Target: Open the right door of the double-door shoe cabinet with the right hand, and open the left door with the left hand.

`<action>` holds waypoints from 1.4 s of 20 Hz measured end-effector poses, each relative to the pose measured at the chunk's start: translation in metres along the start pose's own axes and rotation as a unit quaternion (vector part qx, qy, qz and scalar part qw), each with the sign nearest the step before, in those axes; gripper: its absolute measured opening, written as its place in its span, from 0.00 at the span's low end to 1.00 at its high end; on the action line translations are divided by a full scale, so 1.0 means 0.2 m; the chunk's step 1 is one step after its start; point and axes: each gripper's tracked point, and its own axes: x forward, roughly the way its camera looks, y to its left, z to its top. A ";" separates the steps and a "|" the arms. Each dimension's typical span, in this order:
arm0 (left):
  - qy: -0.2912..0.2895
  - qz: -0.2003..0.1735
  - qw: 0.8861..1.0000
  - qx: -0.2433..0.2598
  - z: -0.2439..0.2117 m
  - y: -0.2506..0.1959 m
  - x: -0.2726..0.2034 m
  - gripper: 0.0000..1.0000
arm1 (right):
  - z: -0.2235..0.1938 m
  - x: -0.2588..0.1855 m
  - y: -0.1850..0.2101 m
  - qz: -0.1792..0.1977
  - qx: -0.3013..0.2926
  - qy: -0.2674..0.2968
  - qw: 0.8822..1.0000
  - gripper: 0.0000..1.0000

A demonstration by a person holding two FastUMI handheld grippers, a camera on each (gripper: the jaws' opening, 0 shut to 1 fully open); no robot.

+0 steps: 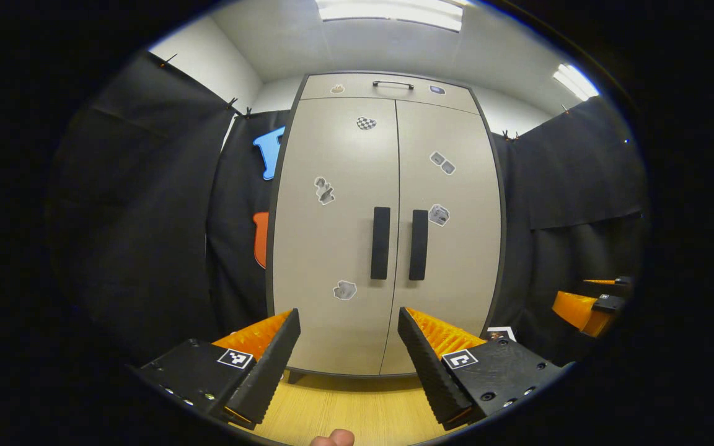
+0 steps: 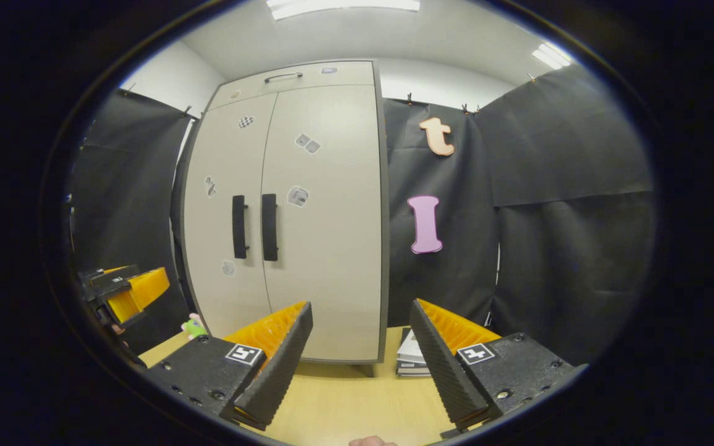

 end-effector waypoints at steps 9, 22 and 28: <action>0.015 -0.023 1.000 0.008 -0.14 0.02 -0.08 0.95 | 0.11 0.29 0.38 0.057 0.048 -0.007 0.997 0.99; 0.049 -0.026 0.998 -0.028 -0.27 0.13 -0.15 0.95 | 0.31 0.99 0.76 0.072 0.022 -0.003 0.997 0.96; 0.052 -0.008 0.998 -0.035 -0.30 0.24 -0.14 0.95 | 0.39 1.17 0.81 0.051 -0.007 -0.020 0.998 0.99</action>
